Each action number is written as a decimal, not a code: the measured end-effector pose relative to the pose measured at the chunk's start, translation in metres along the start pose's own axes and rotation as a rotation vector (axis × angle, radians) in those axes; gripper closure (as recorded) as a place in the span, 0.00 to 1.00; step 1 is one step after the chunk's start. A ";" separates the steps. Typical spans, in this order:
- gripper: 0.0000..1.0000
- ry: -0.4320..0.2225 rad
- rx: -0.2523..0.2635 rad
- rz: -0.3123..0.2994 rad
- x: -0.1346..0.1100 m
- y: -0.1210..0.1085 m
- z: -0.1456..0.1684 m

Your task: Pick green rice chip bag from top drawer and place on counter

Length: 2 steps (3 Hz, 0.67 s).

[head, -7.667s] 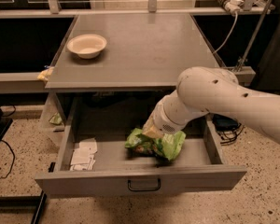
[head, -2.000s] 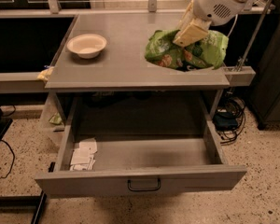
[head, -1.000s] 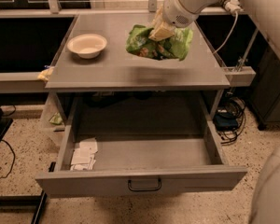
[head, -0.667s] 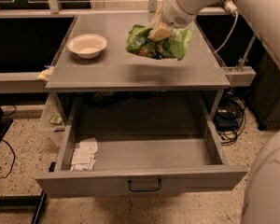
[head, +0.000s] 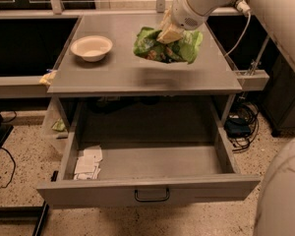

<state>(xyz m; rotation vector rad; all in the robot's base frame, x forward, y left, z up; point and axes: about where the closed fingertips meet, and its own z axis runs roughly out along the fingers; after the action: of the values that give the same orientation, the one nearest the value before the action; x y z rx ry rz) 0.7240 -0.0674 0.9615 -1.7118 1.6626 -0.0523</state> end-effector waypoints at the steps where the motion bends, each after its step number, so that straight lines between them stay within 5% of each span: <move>1: 0.21 0.000 0.000 0.000 0.000 0.000 0.000; 2: 0.01 0.000 0.000 0.000 0.000 0.000 0.000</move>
Offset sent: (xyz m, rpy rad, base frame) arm 0.0000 0.0000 0.0000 0.0000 0.0000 0.0000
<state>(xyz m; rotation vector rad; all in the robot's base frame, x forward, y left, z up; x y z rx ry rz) 0.7240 -0.0673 0.9614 -1.7118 1.6626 -0.0523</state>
